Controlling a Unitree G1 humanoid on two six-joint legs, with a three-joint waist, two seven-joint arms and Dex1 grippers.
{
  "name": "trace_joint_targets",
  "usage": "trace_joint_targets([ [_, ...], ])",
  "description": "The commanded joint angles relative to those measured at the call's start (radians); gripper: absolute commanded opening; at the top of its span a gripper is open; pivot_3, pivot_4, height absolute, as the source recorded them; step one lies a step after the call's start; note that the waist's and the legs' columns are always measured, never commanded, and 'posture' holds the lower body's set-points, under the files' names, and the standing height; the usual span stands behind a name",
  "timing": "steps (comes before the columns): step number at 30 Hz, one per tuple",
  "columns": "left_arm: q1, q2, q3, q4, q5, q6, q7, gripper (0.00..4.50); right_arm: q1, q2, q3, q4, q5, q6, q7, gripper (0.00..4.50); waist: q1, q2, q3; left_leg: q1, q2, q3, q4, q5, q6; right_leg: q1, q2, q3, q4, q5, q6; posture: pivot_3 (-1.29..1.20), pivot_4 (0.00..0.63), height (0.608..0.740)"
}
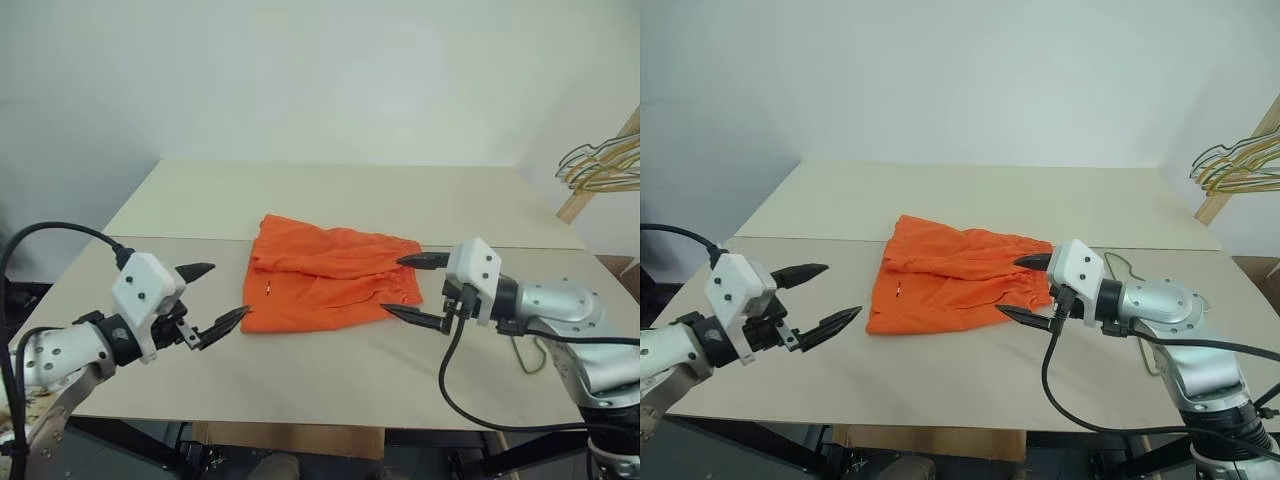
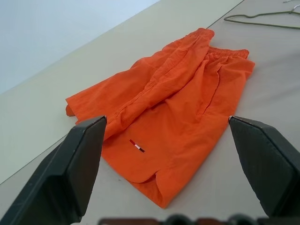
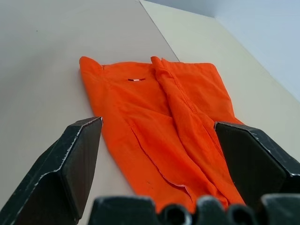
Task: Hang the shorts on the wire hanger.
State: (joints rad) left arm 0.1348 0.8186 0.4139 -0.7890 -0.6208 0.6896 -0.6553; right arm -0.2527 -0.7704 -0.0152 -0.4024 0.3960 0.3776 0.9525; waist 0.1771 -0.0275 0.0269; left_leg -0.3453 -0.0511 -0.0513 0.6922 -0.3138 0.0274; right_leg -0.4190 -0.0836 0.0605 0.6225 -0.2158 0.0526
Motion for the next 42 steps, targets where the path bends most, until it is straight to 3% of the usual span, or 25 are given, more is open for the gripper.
trace_joint_targets([
  [1,-0.021,0.013,0.002,0.002,0.026,-0.043,-0.006,4.50,-0.014,-0.007,-0.030,-0.022,0.001,-0.027,-0.004,4.44,0.000,0.000,0.000,0.000,0.000,0.000,0.000,0.000,0.000,0.000,0.000,0.000,0.000,0.000,0.000,0.27,0.005,0.740],
  [15,-0.019,0.080,-0.014,0.021,0.069,-0.036,-0.055,4.50,-0.007,-0.010,-0.027,-0.019,-0.009,-0.036,-0.002,4.44,-0.002,0.000,0.000,0.000,-0.001,0.000,0.000,0.000,0.000,0.000,0.000,-0.001,0.000,0.000,0.000,0.25,0.011,0.740],
  [26,0.130,0.257,-0.091,0.057,0.241,-0.156,-0.259,4.50,0.013,-0.066,-0.009,-0.050,-0.051,-0.054,0.049,4.44,-0.015,0.004,0.005,-0.001,0.000,0.000,0.000,0.000,0.001,0.000,0.000,-0.001,-0.001,-0.001,-0.001,0.23,0.021,0.740],
  [31,0.065,0.251,-0.250,0.136,0.387,-0.214,-0.207,4.50,0.025,-0.069,-0.013,-0.071,-0.050,-0.048,0.048,4.44,-0.024,0.005,0.006,-0.001,0.000,0.000,0.000,0.000,0.001,0.002,0.000,-0.002,-0.002,-0.001,0.000,0.20,0.018,0.740],
  [42,-0.346,0.107,-0.695,0.536,0.734,-0.299,-0.170,4.50,0.046,-0.072,-0.027,-0.115,-0.052,-0.035,0.025,4.44,-0.032,0.005,0.005,-0.002,-0.001,-0.001,0.000,0.000,0.001,0.000,0.001,-0.003,-0.001,0.000,-0.001,0.16,0.000,0.740],
])
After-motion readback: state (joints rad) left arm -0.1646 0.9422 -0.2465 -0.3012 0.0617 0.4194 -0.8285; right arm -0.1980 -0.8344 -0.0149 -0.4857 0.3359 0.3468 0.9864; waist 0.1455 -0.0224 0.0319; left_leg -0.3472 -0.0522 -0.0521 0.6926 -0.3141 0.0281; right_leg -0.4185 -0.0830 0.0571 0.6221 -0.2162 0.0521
